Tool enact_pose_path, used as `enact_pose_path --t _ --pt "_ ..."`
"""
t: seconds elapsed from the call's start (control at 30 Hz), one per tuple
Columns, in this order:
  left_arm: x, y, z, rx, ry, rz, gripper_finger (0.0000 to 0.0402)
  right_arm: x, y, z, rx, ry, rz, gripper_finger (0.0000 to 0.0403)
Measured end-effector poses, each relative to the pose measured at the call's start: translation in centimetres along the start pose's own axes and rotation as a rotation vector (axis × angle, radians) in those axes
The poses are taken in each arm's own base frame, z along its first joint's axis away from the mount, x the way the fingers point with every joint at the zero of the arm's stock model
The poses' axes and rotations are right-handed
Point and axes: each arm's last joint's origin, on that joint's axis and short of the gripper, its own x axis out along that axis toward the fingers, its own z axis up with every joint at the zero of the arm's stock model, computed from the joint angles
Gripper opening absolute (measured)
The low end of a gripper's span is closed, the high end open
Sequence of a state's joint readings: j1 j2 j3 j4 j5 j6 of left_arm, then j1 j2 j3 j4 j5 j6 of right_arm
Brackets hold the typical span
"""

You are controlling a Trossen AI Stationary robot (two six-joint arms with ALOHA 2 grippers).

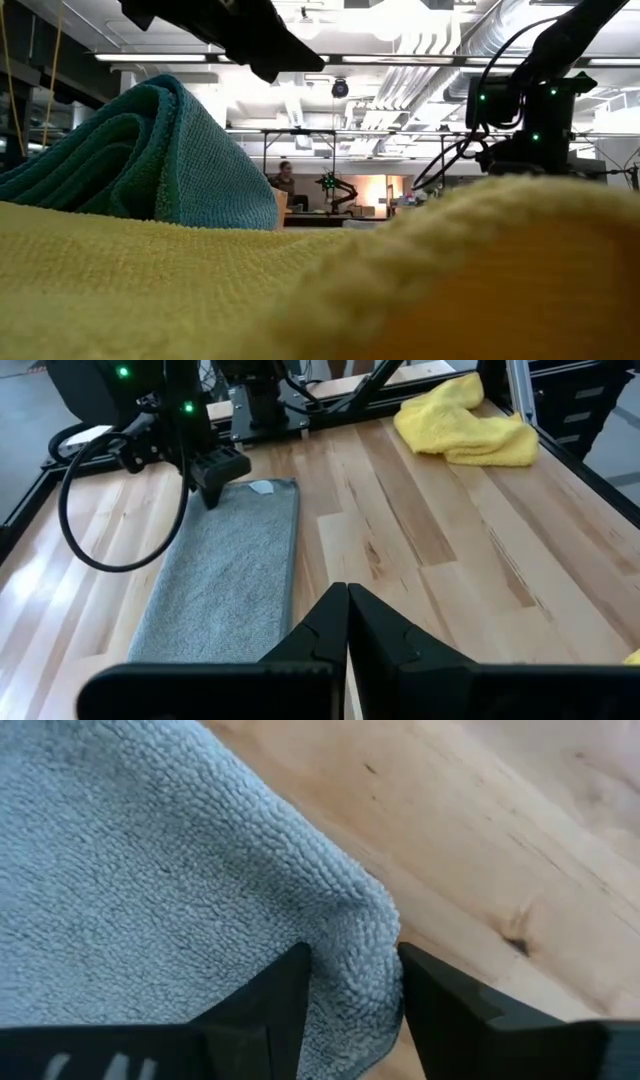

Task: Fold microfiber towels
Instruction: Fold the gray microfiber cloth

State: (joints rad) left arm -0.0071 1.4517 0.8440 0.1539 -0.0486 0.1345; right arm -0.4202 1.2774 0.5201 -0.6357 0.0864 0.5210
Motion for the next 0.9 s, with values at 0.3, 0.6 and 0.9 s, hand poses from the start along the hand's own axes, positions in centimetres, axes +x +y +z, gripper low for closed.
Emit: enact_pose_path --t 0.3,0.6,0.9 --pt "0.0 0.2 0.0 0.000 0.010 0.072 0.0000 -0.4 -0.1 0.6 -0.012 -0.129 -0.072 0.0142" --pt "0.0 0.3 0.0 0.000 0.013 0.100 0.0000 -1.7 0.3 1.6 0.006 -0.285 0.009 0.0142" --pt "3.2 2.4 -0.7 -0.083 -0.076 0.297 0.0000 -3.8 0.8 2.0 -0.010 -0.451 0.107 0.0142"
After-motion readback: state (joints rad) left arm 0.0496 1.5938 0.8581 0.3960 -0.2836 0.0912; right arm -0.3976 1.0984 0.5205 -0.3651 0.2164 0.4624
